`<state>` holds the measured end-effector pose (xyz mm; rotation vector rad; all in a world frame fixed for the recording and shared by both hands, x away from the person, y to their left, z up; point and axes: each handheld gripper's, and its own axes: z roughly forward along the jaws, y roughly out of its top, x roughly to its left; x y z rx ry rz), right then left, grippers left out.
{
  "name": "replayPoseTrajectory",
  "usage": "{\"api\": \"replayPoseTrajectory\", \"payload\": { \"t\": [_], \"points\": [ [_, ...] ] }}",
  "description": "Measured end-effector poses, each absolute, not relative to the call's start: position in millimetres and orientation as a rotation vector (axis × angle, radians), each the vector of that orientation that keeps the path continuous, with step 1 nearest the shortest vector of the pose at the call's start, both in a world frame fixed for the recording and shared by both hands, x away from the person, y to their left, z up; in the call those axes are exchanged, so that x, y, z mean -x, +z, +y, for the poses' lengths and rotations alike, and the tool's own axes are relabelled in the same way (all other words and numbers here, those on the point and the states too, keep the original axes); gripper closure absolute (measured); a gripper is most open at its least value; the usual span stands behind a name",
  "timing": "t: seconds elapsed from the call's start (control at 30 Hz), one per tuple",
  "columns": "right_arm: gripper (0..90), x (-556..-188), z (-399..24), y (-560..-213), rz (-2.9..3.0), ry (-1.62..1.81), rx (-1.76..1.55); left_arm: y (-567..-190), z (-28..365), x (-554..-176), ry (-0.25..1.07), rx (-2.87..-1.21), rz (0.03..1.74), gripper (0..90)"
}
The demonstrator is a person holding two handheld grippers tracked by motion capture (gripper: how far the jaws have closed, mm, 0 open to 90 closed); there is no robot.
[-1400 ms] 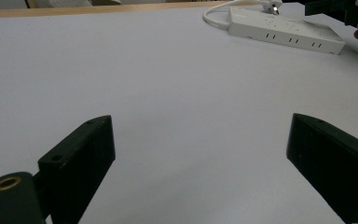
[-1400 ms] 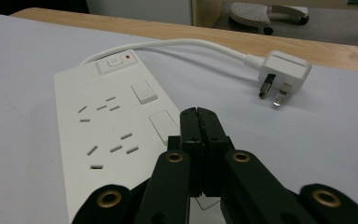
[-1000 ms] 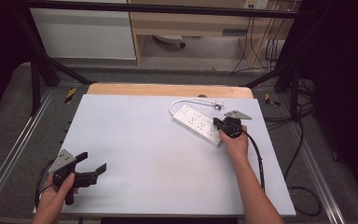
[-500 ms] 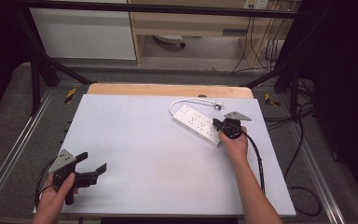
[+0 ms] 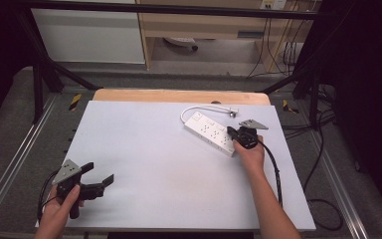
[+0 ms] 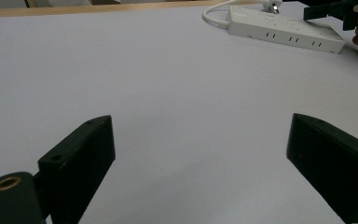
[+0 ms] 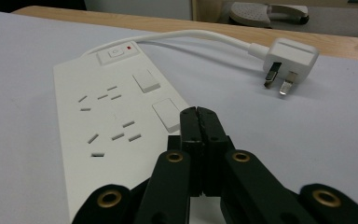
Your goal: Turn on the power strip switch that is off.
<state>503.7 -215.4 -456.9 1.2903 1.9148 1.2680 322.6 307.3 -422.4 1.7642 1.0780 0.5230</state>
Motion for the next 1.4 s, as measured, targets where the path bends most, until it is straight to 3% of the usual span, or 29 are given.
{"api": "replayPoseTrajectory", "payload": {
  "t": [1.4],
  "points": [
    [89.8,-504.8,-217.3,-446.9,1.919,1.270,-1.300,-422.3,308.0,-322.6,0.525,-1.763,1.076,7.8]
  ]
}}
